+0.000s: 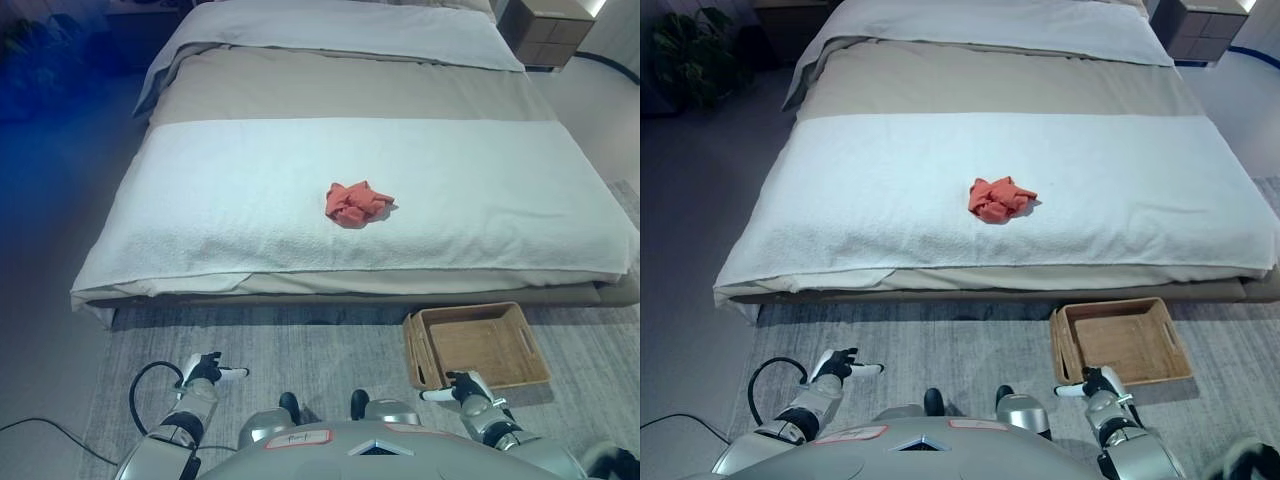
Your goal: Put the clothes on the bed into the basket.
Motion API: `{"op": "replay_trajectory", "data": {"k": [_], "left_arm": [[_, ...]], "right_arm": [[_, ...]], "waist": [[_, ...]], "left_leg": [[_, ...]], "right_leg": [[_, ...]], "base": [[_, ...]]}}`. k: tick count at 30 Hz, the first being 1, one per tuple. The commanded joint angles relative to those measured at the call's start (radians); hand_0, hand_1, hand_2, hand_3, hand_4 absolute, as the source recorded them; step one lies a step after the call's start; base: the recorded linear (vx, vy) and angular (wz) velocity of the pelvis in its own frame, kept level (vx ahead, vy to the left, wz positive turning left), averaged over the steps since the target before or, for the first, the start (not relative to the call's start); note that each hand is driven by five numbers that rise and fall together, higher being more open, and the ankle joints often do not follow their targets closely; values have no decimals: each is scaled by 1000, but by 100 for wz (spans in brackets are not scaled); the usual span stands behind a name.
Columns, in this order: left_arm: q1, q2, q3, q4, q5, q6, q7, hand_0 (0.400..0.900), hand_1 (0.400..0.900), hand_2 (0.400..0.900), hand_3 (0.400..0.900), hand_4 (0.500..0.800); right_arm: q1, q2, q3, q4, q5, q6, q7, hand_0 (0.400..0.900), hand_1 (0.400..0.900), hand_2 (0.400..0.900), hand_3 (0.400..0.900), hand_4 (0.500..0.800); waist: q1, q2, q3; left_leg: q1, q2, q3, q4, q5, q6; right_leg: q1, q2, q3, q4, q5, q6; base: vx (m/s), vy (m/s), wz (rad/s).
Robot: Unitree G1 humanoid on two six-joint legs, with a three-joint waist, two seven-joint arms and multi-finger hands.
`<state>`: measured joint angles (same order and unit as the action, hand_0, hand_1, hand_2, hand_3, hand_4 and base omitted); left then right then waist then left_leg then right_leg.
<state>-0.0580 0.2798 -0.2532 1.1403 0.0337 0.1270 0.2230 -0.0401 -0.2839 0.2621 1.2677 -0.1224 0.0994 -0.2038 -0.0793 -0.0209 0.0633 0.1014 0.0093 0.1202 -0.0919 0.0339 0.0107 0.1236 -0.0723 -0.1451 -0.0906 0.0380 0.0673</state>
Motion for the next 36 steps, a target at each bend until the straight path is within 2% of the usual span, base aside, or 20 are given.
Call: {"op": "replay_trajectory", "data": {"k": [1, 18, 27, 29, 32, 33, 35, 36], "left_arm": [[-78, 14, -3, 33, 13, -28, 13, 900, 900, 900, 900, 800], [-78, 18, -13, 42, 35, -25, 2, 900, 900, 900, 900, 800], [-80, 16, -18, 38, 27, -27, -1, 900, 900, 900, 900, 800], [-86, 16, -22, 40, 25, -27, -3, 900, 900, 900, 900, 800], [-97, 27, -25, 43, 29, -28, 0, 900, 900, 900, 900, 800], [-103, 27, -28, 42, 32, -27, 0, 900, 900, 900, 900, 800], [-113, 35, -42, 27, 39, -22, -5, 900, 900, 900, 900, 800], [-120, 39, -47, 19, 40, -20, -7, 900, 900, 900, 900, 800]], "right_arm": [[-85, -39, 30, 58, -25, -7, -12, 900, 900, 900, 900, 800], [-81, -42, 26, 63, -22, -3, -2, 900, 900, 900, 900, 800], [-96, -49, 24, 60, -27, 1, 5, 900, 900, 900, 900, 800], [-102, -51, 26, 60, -30, 3, 8, 900, 900, 900, 900, 800], [-114, -55, 18, 52, -24, -1, 8, 900, 900, 900, 900, 800], [-113, -56, 12, 51, -21, -1, 7, 900, 900, 900, 900, 800], [-107, -60, -7, 46, -4, -1, 0, 900, 900, 900, 900, 800], [-107, -62, -13, 41, 6, -2, -3, 900, 900, 900, 900, 800]], "waist": [[-2, 9, 9], [-3, 10, 10], [2, 19, 21], [4, 22, 28], [1, 35, 47], [-3, 40, 54], [-26, 42, 87], [-40, 42, 107]], "left_leg": [[15, 11, 38, 5, -65, -34], [21, 11, 41, 5, -73, -33], [17, -14, 36, 5, -83, -5], [0, -22, 36, 25, -92, 9], [-20, -40, 25, 61, -117, 41], [-15, -49, 22, 64, -124, 52], [-1, -71, 10, 74, -131, 76], [8, -74, 5, 74, -135, 85]], "right_leg": [[-8, 31, 35, 3, -56, 11], [-5, 29, 35, 3, -59, 13], [-20, 18, 64, 10, -53, 22], [-51, 12, 75, 63, -68, 21], [-145, 4, 94, 250, -108, 30], [-180, -4, 100, 338, -103, 35], [-288, -26, 124, 577, -29, 31], [-340, -21, 139, 675, -14, 25]], "base": [[0, 0, 0], [1, 0, 0], [28, 54, -12], [15, 111, -17], [30, 164, -10], [56, 237, 4], [44, 253, 28], [69, 219, 26]]}}
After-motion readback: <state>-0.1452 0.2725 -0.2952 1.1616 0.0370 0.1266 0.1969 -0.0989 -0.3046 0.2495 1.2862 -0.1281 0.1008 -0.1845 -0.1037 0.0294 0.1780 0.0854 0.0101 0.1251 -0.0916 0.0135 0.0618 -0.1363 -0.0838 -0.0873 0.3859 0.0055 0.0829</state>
